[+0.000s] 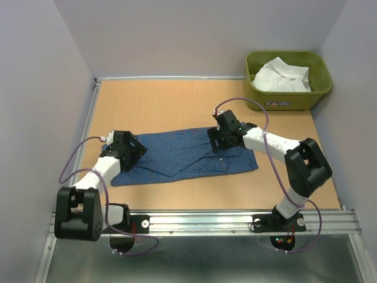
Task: Fold and stack the long sleeve shirts
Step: Fold the shirt
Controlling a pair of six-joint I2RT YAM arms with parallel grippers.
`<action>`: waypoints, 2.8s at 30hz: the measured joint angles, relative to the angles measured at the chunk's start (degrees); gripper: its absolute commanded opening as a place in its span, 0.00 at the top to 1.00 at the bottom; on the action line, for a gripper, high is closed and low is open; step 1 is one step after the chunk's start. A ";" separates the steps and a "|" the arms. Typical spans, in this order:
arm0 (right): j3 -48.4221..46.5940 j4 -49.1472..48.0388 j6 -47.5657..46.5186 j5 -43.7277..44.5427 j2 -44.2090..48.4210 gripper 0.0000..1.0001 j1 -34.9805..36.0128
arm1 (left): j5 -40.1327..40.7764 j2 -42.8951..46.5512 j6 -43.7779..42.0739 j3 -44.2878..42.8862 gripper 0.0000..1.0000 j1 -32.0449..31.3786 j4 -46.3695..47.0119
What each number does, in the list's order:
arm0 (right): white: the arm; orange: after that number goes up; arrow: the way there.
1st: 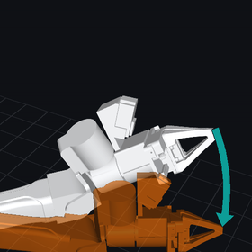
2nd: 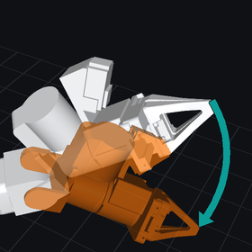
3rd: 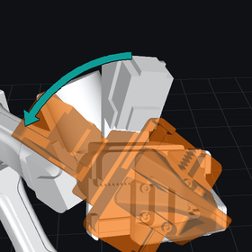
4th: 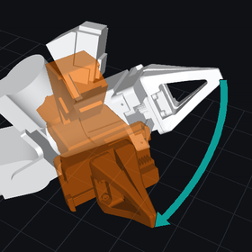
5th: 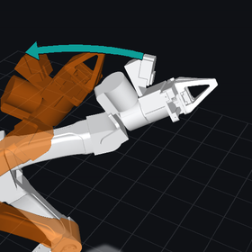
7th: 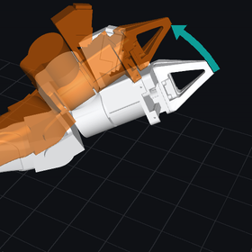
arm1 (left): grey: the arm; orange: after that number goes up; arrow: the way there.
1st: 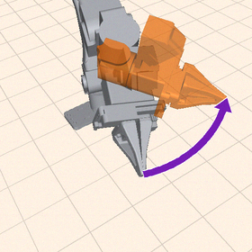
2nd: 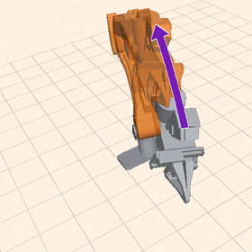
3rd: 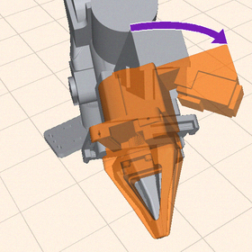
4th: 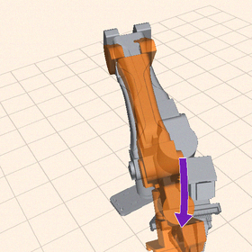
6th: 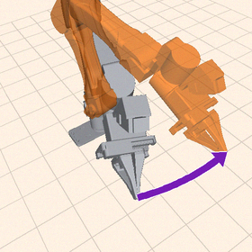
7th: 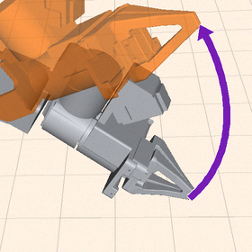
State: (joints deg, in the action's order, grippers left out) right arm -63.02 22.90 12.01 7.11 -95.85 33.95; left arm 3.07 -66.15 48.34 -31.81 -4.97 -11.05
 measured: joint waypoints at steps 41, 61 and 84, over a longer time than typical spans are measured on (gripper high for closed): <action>-4.04 6.95 8.24 -4.74 3.41 0.24 22.45 | 7.98 -51.93 -22.21 -62.34 0.04 -1.11 -4.35; 3.34 7.21 7.54 0.31 0.11 0.46 19.28 | 11.85 -41.83 -12.87 -38.53 0.09 -14.19 -2.71; 1.14 2.49 9.68 3.37 -1.73 0.14 18.53 | 11.91 -39.67 -15.15 -45.00 0.03 -13.55 -6.78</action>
State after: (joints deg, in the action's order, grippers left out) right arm -61.89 25.39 21.69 10.48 -97.58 52.49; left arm 14.98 -105.82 33.19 -76.82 -18.52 -17.82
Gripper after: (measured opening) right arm 0.805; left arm 0.971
